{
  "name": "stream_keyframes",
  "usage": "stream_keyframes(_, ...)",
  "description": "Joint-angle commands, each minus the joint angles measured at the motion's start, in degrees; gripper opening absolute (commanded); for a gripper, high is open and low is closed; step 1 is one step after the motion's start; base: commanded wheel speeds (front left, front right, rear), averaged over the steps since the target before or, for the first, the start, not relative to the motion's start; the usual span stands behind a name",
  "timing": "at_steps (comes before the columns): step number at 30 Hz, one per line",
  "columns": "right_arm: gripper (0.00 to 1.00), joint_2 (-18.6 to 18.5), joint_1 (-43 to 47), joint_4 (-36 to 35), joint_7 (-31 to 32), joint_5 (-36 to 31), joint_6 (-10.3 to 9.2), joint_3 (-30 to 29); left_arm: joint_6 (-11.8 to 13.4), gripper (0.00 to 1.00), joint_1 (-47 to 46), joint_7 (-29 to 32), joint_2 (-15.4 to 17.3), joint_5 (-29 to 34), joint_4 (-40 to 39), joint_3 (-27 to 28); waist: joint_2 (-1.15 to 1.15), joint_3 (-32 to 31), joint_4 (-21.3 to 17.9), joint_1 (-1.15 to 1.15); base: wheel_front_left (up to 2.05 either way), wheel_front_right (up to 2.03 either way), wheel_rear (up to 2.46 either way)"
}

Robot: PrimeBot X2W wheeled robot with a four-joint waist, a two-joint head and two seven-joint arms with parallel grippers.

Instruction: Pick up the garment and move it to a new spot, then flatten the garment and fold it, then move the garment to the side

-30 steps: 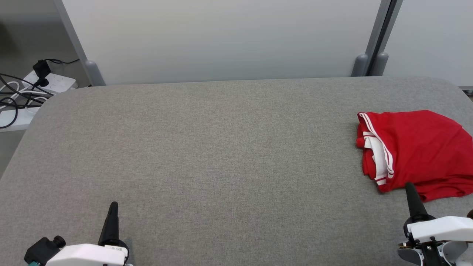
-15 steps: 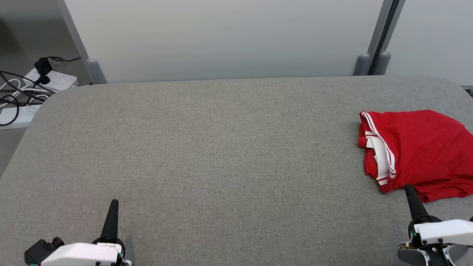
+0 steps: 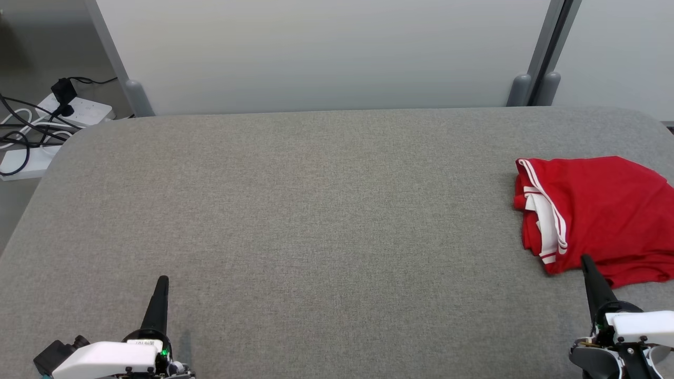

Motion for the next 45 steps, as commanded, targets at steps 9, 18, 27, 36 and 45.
stream_keyframes(9, 0.0, 0.03, -0.12, -3.58, 1.89, 6.85, 0.25, 0.55, -1.14, 0.0, -4.02, 1.78, 1.26, -7.04, -2.26, 1.87, 0.0, 0.19, 0.22, 0.0, 0.0, 0.0, 0.0)
stream_keyframes(18, 0.0, 0.25, 0.21, -4.54, 3.01, 11.34, 0.26, 0.16, -1.43, 0.0, -4.4, 2.91, 1.3, -11.68, -2.56, 2.02, 0.0, 0.34, 0.39, 0.0, 0.0, 0.0, 0.0)
stream_keyframes(27, 0.0, 0.25, 0.21, -4.54, 3.01, 11.34, 0.26, 0.16, -1.43, 0.0, -4.4, 2.91, 1.3, -11.68, -2.56, 2.02, 0.0, 0.34, 0.39, 0.0, 0.0, 0.0, 0.0)
stream_keyframes(36, 0.0, 0.25, 0.21, -4.54, 3.01, 11.35, 0.26, 0.16, -1.43, 0.0, -4.39, 2.91, 1.3, -11.68, -2.57, 2.01, 0.0, 0.34, 0.39, 0.0, 0.0, 0.0, 0.0)
stream_keyframes(45, 0.0, 0.25, 0.21, -4.54, 3.01, 11.35, 0.26, 0.17, -1.43, 0.0, -4.39, 2.91, 1.3, -11.68, -2.57, 2.01, 0.0, 0.34, 0.39, 0.0, 0.0, 0.0, 0.0)
